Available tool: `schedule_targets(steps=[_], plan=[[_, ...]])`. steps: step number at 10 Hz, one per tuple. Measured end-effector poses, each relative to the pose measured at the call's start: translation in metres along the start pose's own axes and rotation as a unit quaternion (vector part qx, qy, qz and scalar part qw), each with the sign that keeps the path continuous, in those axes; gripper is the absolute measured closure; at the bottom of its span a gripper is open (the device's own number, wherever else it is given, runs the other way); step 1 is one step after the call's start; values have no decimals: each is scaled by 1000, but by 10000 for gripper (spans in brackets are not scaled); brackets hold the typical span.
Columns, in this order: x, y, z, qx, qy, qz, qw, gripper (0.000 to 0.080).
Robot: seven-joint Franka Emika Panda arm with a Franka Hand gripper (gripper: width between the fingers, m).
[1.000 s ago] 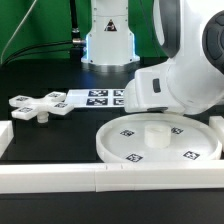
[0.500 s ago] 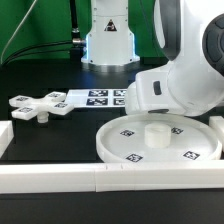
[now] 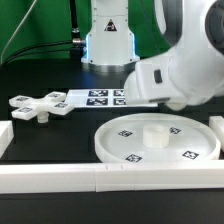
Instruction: Assemble round table
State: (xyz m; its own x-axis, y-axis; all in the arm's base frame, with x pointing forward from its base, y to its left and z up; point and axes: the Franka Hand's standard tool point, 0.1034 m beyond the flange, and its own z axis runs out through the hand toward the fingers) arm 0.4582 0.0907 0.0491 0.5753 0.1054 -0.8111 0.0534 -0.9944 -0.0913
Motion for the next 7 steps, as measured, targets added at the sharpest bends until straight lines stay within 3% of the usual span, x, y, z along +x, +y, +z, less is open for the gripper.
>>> schedule_targets(steps=[2, 5, 7], plan=[[-17, -1, -23, -2, 10, -22, 1000, 392], [-11, -2, -28, -4, 39, -40, 998, 392], [-2, 3, -48, -6, 99, -67, 993, 392]])
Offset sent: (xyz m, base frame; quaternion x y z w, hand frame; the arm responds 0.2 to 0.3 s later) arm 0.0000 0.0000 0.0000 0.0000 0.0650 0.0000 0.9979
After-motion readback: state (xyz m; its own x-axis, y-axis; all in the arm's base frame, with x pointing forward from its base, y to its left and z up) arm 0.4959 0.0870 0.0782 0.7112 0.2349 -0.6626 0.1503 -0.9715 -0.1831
